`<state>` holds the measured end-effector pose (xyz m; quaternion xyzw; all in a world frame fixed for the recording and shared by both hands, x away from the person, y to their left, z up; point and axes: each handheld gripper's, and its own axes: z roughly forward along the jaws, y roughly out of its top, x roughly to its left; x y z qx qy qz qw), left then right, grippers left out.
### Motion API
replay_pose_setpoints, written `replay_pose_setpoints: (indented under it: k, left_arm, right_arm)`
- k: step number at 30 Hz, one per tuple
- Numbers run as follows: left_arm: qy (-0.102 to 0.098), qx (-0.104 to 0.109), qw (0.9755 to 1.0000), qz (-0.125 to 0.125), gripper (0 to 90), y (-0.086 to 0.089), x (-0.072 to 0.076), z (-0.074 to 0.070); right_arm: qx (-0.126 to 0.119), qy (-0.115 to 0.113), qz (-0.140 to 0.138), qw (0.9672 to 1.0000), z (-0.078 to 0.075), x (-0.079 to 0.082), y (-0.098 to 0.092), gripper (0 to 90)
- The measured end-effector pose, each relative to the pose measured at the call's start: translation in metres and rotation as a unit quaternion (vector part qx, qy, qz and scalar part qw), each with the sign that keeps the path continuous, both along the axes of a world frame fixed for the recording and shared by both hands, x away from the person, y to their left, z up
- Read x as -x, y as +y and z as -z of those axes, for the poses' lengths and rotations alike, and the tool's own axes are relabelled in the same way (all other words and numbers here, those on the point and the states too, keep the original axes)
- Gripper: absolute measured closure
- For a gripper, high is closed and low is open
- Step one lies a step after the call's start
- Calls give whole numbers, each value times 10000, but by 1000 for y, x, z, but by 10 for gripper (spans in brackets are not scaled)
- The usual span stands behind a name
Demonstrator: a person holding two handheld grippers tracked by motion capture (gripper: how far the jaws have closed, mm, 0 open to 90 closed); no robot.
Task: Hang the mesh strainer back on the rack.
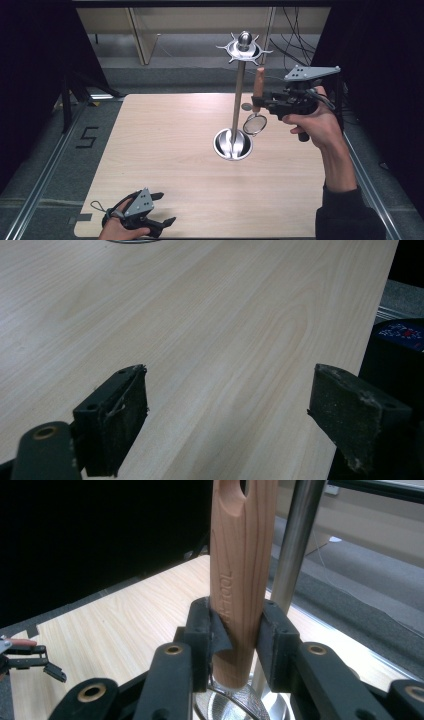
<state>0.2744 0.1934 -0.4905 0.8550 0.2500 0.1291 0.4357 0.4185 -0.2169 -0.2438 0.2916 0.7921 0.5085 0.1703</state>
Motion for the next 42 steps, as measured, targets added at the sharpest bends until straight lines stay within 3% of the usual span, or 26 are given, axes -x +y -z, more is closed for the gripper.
replay_pose_setpoints:
  k: [1,4,7,8,9,14,15,18,20,21,33,34,35,40,42]
  left_arm:
    - [-6,41,10000,3,152,0,0,1]
    - [-3,70,10000,3,152,-1,0,1]
    - [0,50,10000,2,152,-1,0,1]
    - [-3,32,10000,-1,152,0,0,1]
    - [27,101,9999,-9,152,-1,0,1]
    - [-4,65,10000,9,152,-1,0,1]
    - [-1,71,10000,8,152,-1,0,1]
    - [19,-8,10000,5,152,0,0,0]
    - [3,-15,10000,8,152,0,0,0]
    - [5,-14,10000,6,152,0,0,0]
    - [-7,63,10000,13,152,-1,0,1]
    - [-11,68,10000,9,152,-1,0,1]
    - [-4,46,10000,7,152,-1,0,1]
    - [13,68,10000,5,152,-1,1,0]
    - [51,55,10000,14,152,-1,1,-1]
  right_arm:
    - [23,-75,11,10000,-1,-1,-1,706]
    - [-14,26,55,10000,-4,-3,-2,706]
    - [61,-43,65,10000,-7,-7,-3,706]
    - [-31,4,151,9999,-6,-7,-1,706]
    - [80,-17,77,9999,-8,-9,-3,706]
    - [49,121,166,9998,-10,-13,2,706]
    - [116,40,149,9998,-11,-16,1,706]
    - [67,181,200,9996,-12,-17,4,706]
    - [117,123,213,9996,-12,-19,5,706]
    - [106,60,224,9997,-12,-21,6,706]
    - [181,274,281,9991,-11,-27,7,706]
    - [225,196,278,9992,-10,-28,7,706]
    - [179,289,277,9990,-10,-28,8,706]
    - [293,232,276,9989,-7,-30,9,705]
    - [215,276,283,9990,-6,-29,9,705]
